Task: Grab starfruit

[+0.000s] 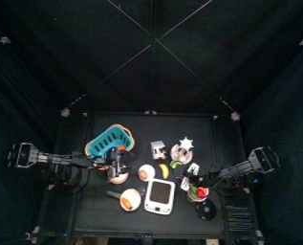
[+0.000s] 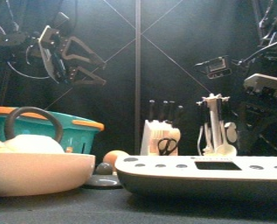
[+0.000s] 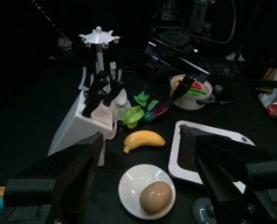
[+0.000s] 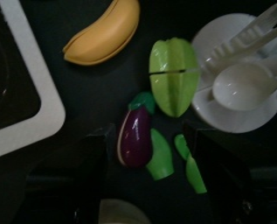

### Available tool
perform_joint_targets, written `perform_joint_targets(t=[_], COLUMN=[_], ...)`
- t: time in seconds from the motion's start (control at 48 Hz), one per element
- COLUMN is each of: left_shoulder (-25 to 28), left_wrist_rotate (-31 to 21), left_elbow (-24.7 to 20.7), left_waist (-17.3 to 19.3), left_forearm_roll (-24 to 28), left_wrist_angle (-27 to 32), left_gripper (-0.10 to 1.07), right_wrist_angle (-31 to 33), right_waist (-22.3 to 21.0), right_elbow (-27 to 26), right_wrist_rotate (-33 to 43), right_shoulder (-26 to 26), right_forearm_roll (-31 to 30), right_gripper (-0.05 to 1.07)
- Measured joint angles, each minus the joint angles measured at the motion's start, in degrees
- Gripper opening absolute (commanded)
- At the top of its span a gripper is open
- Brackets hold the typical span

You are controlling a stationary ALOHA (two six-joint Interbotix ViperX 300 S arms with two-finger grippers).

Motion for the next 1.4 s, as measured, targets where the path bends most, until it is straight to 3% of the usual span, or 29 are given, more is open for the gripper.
perform_joint_targets(t=[0.354, 1.396], left_shoulder=[1.1, 1.0], left_wrist_rotate=[-0.1, -0.2], left_elbow=[0.0, 0.2], left_waist=[0.0, 0.0], left_forearm_roll=[0.0, -0.4], left_wrist_angle=[-0.2, -0.2], left_gripper=[1.02, 1.02], right_wrist_angle=[-0.2, -5.0], right_waist=[-6.9, -10.5], right_elbow=[-1.0, -3.5], right_wrist_rotate=[0.4, -0.2], right_shoulder=[2.7, 13.2], right_forearm_roll=[-6.9, -7.6], right_gripper=[0.94, 0.91])
